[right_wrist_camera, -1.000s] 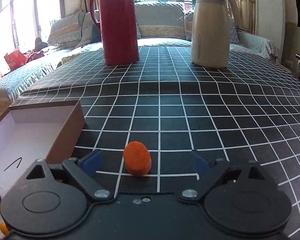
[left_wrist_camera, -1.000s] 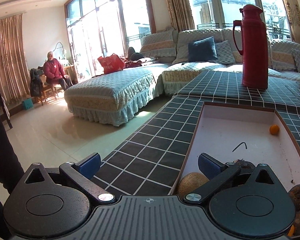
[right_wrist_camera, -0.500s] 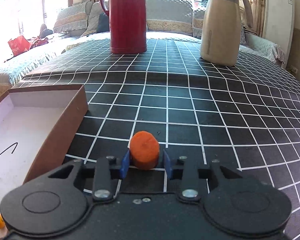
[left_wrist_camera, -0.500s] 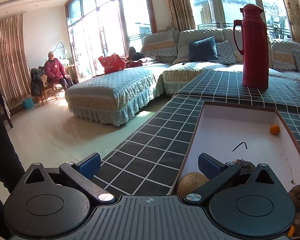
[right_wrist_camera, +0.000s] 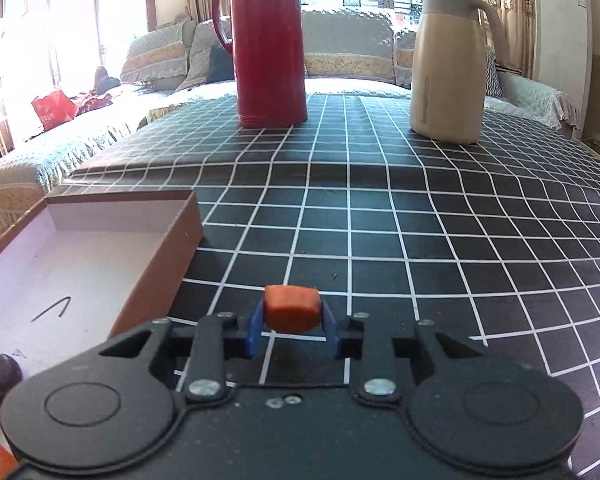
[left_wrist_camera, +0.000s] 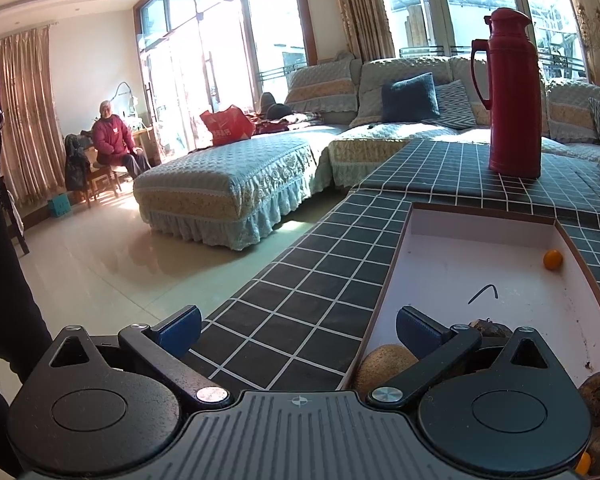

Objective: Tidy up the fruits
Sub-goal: 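Place the carrot piece in the white tray, open right gripper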

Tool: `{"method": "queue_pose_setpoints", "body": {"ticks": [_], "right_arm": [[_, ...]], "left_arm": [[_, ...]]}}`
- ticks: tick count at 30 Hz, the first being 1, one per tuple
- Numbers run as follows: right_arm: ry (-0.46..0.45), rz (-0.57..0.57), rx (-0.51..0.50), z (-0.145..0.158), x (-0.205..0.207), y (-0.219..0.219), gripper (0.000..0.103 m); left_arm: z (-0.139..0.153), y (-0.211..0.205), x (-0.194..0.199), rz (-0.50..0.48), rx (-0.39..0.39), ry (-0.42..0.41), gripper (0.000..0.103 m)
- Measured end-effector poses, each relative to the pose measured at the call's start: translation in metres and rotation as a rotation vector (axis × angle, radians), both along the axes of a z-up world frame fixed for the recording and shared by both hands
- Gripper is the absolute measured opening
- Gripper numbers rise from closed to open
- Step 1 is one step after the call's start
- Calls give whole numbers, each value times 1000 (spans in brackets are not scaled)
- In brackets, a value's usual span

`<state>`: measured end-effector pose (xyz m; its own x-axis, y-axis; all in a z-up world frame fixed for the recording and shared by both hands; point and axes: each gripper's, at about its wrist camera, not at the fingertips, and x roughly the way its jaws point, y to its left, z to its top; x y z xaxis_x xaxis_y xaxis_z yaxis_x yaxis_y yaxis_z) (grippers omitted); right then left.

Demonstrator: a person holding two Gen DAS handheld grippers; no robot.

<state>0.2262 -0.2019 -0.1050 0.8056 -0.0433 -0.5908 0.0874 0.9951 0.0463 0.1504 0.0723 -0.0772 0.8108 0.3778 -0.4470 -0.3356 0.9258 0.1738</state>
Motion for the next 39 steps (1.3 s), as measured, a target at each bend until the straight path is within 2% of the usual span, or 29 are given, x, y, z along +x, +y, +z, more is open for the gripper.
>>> {"method": "queue_pose_setpoints", "body": {"ticks": [7,16,22,29,32,33,34,36,39], "right_arm": [[-82,116,52,27,-27,32,30],[-62,281,28,28,-32,88,30],[-27,307,-9,18,-30,102,30],[-22,298,1,16,-36,95,32],[-18,300,20,17,-37,92,36],[-14,302,33,17,-37,91,41],[-18,310,55,17,-38,89,51],[-51,308,79,22,-43,82,61],[-87,307,100,30,-46,72,62]], "left_arm": [[1,-1,-1,5,-3,-8,103],[0,1,-2,16,1,-5,103],[0,3,-1,21,-5,-3,103],[0,4,0,22,-8,-8,103],[1,5,-2,22,-17,-13,103],[1,5,-2,22,-17,-12,103],[1,5,-2,22,-17,-11,103],[2,7,-3,23,-22,-12,103],[3,11,-2,33,-40,-14,103]]}}
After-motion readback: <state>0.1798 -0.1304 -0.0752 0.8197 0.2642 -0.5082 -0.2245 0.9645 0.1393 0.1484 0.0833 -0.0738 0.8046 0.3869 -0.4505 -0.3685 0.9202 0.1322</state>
